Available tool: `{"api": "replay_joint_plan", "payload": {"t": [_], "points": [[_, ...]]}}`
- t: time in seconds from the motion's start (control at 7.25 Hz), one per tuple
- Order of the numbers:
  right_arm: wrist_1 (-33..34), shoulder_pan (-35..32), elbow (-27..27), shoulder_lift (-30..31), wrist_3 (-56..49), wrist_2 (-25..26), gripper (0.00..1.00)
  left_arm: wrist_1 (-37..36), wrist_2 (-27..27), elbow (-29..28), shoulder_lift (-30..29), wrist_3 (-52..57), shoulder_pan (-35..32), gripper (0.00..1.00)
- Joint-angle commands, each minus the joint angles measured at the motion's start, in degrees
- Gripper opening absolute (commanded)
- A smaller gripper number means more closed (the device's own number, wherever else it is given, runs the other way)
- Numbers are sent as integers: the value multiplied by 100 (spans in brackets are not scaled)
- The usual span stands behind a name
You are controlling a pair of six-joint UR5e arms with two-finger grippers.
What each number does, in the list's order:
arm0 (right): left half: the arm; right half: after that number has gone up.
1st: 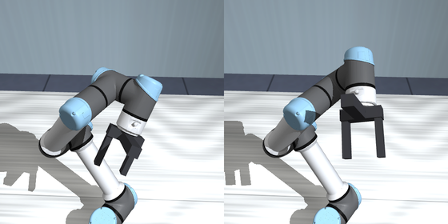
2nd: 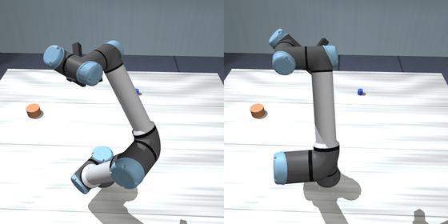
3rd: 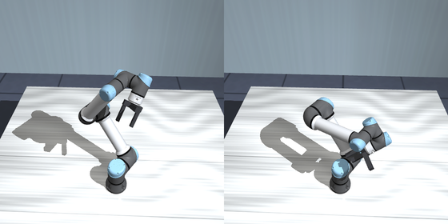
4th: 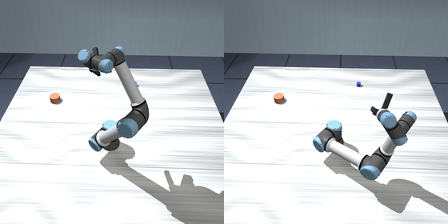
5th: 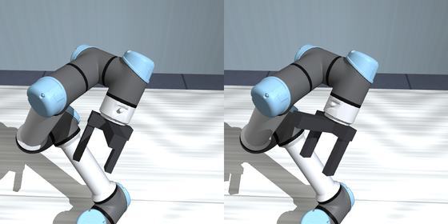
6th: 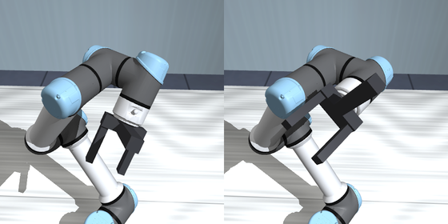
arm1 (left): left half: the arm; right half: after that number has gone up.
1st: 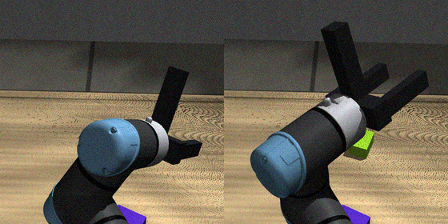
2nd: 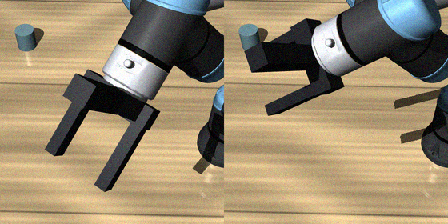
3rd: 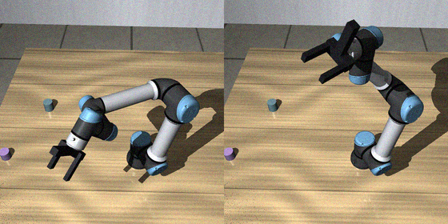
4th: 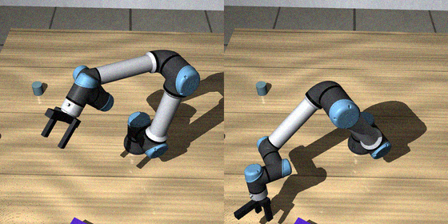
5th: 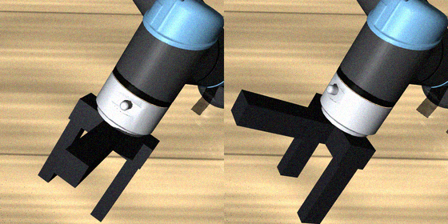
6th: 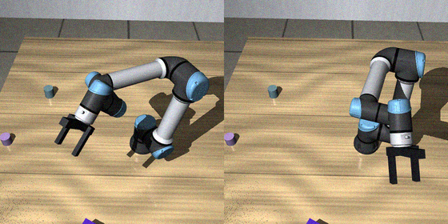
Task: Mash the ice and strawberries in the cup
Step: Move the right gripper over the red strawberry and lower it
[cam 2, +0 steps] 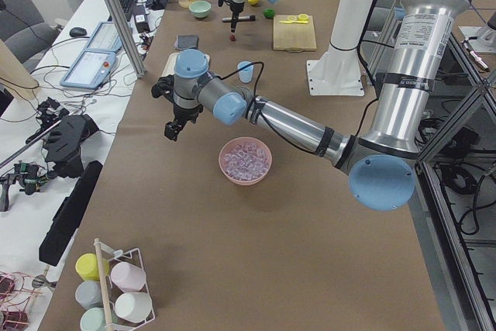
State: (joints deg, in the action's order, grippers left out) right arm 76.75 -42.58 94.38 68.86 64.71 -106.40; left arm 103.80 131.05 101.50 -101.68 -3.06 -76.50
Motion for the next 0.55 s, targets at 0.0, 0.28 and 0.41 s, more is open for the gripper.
{"api": "replay_joint_plan", "payload": {"t": [0.0,0.28,0.41], "points": [[-389,39,-419,-92,147,14,99,0,-18,-16,-1,7,12,97],[-389,170,-438,-92,199,136,99,0,-220,-25,-44,7,38,97],[-398,223,-429,-92,235,189,94,0,-221,18,-36,-2,38,97]]}}
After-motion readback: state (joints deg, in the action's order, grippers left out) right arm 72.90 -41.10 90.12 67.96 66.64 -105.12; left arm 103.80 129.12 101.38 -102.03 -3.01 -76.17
